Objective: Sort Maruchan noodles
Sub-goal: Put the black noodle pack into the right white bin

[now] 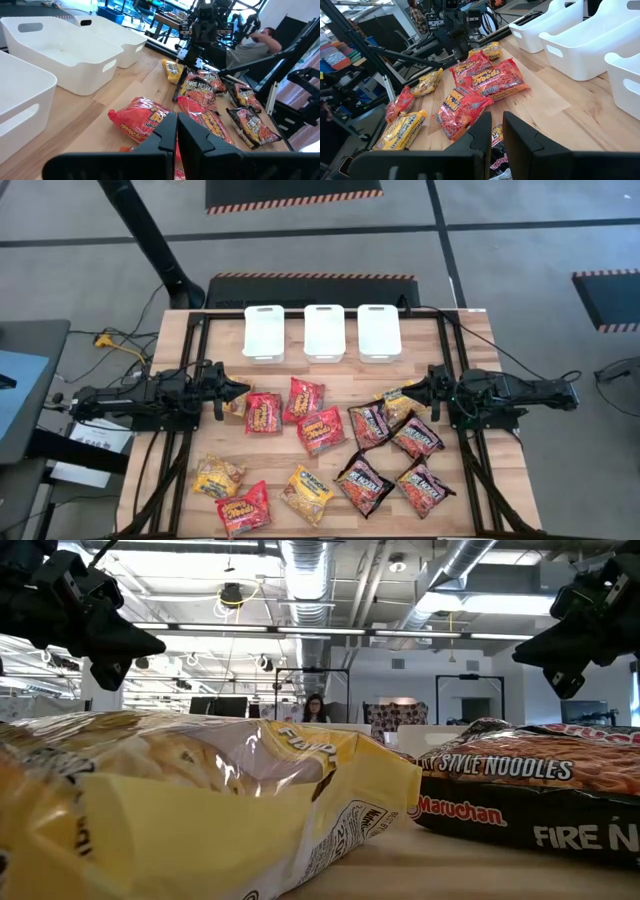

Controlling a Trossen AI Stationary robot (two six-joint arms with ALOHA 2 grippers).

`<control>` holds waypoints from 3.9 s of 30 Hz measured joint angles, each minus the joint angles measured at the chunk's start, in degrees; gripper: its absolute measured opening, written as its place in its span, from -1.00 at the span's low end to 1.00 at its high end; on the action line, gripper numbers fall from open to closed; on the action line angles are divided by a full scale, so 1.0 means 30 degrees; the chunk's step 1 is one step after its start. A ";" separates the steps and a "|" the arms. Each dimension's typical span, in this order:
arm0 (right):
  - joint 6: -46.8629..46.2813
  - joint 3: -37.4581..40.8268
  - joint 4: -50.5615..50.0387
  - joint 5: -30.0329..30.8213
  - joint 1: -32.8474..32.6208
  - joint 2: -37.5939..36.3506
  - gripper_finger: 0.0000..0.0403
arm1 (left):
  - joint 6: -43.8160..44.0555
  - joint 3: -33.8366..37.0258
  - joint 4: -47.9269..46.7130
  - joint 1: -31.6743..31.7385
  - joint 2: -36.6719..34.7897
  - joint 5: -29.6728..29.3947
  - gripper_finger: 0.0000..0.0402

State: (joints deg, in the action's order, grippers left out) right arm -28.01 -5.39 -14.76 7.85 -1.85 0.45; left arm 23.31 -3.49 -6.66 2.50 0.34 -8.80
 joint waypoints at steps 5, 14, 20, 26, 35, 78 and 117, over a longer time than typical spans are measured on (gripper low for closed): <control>-0.0007 0.0000 0.0029 0.0002 0.0000 0.0000 -0.64 | -0.0029 0.0000 0.0007 0.0000 0.0007 -0.0182 -1.00; -0.0007 0.0000 0.0073 -0.0001 0.0000 0.0000 -0.64 | -0.0022 0.0000 0.0029 0.0000 0.0005 -0.0313 -1.00; 0.0000 0.0000 0.0080 0.0022 0.0064 0.0007 -0.64 | 0.0000 0.0000 0.0037 0.0000 0.0002 -0.0444 -1.00; 0.0000 0.0000 0.0141 0.0330 0.0367 0.0000 -0.64 | 0.0068 0.0000 0.0051 0.0000 0.0000 -0.0699 -1.00; 0.0058 0.0051 0.2416 0.0883 0.0929 0.0000 -0.58 | 0.0882 0.0000 0.0044 0.0000 0.0001 -0.0699 -1.00; -0.0689 -1.4659 -0.7571 0.3008 0.0867 0.9493 0.06 | 0.1457 0.0000 0.0044 0.0000 0.0007 -0.0853 -1.00; -0.8168 -1.4673 -0.9715 -0.3721 -0.1439 2.4104 0.02 | 0.1377 -0.0005 0.0037 0.0000 0.0000 -0.0852 -1.00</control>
State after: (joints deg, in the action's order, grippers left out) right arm -52.51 -49.41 -43.91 -3.31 -6.16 72.76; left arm 27.44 -3.50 -6.55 2.50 0.34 -11.35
